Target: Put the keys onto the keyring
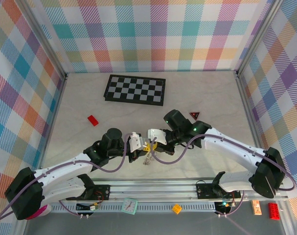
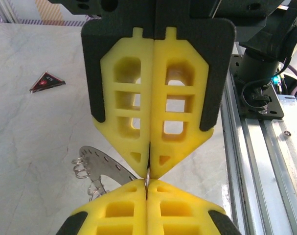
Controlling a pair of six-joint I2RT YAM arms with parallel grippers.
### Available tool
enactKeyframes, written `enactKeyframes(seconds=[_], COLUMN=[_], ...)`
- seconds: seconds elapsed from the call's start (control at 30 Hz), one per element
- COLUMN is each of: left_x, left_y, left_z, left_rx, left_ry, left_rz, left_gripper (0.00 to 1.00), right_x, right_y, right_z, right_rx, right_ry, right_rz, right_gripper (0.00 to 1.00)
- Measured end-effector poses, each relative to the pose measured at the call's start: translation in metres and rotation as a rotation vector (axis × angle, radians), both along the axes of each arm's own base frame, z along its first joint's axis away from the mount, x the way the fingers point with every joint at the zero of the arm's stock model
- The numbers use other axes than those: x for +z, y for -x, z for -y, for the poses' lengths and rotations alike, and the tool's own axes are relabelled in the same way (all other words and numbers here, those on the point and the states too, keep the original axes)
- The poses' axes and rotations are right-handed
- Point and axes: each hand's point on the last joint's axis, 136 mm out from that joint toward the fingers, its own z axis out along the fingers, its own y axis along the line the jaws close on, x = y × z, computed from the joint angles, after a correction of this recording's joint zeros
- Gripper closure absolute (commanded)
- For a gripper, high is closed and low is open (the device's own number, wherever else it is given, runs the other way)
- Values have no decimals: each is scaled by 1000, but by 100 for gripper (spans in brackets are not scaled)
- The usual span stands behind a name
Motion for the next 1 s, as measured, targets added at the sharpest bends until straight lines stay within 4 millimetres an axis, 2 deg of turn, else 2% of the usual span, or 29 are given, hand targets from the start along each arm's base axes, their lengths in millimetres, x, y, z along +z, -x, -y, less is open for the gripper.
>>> enactKeyframes(seconds=[0.03,0.1,0.3,0.43,0.57,0.7,0.87,0.93,1.0], left_x=[0,0,-5,-5,1,5,7,7,7], left_y=[0,-1,0,0,-3,-4,-4,-5,-6], left_z=[0,0,-1,0,2,4,4,4,4], left_rx=[0,7,23,36,43,47,47,53,59], left_ry=[1,5,54,98,142,175,196,198,197], left_rz=[0,3,-16,-30,-29,-31,-36,-39,-42], left_gripper=[100,100,100,100,100,100,100,100,87], right_x=[1,4,0,-10,-7,-6,-3,-3,-4], right_y=[0,-2,-9,-7,-8,-11,-10,-10,-9], right_z=[1,5,19,18,12,6,3,2,3], right_rx=[-10,-37,-134,-139,-131,-123,-112,-107,-103], right_ry=[-23,-74,-200,-236,-275,-299,-317,-319,-316], right_rz=[-6,-24,-56,-72,-76,-87,-97,-98,-98], right_gripper=[76,73,71,71,71,76,97,100,100])
